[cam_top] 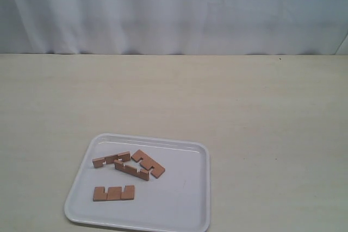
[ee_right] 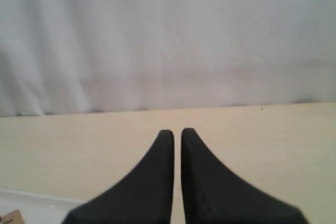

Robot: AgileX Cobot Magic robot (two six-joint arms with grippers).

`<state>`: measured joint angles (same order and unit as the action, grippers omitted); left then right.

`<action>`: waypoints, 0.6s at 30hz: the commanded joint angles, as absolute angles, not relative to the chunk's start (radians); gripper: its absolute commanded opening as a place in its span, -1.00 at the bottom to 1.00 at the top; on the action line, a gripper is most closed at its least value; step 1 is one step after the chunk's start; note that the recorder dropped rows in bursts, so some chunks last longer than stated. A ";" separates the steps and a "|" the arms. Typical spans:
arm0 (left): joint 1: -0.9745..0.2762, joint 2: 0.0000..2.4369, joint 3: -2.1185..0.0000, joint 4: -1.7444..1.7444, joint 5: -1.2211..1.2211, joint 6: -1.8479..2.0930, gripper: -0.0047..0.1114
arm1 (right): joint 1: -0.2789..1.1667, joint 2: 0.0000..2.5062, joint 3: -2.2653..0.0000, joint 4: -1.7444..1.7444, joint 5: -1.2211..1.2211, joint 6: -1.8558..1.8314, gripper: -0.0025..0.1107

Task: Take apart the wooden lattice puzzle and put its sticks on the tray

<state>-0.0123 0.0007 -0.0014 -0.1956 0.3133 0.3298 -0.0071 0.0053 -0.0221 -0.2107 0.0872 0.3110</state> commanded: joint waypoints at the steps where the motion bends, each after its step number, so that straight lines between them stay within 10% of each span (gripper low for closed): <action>1: -0.012 0.000 0.000 -0.195 0.309 0.322 -0.92 | -0.007 0.000 0.000 -0.236 0.131 0.312 -0.88; 18: -0.012 0.000 0.000 -0.195 0.309 0.322 -0.92 | -0.007 0.000 0.000 -0.097 0.176 0.299 -0.88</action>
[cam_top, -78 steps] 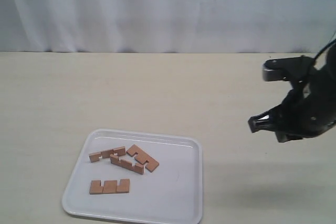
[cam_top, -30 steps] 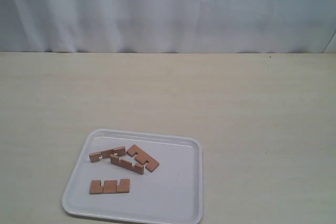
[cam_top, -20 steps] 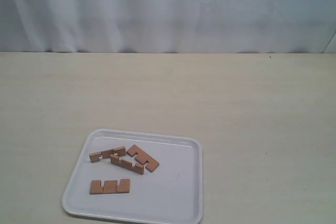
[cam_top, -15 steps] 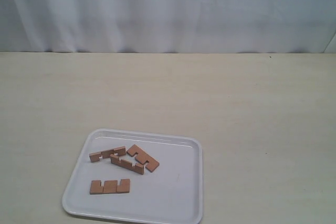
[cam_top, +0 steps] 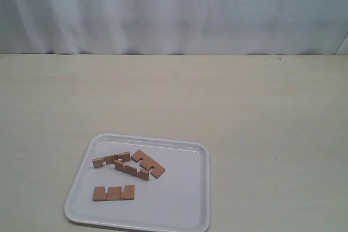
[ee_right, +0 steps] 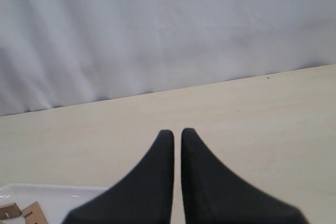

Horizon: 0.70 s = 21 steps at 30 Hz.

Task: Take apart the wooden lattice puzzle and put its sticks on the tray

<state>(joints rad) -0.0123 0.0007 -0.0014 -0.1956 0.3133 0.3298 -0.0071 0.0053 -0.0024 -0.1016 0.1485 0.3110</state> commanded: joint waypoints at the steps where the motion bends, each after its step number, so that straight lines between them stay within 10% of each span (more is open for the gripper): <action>1: -0.012 0.000 0.000 -0.195 0.309 0.322 -0.92 | -0.007 0.000 0.000 -0.092 0.192 0.299 -0.88; 21: -0.012 0.000 0.000 -0.195 0.309 0.322 -0.92 | -0.007 0.000 0.000 -0.031 0.339 0.161 -0.88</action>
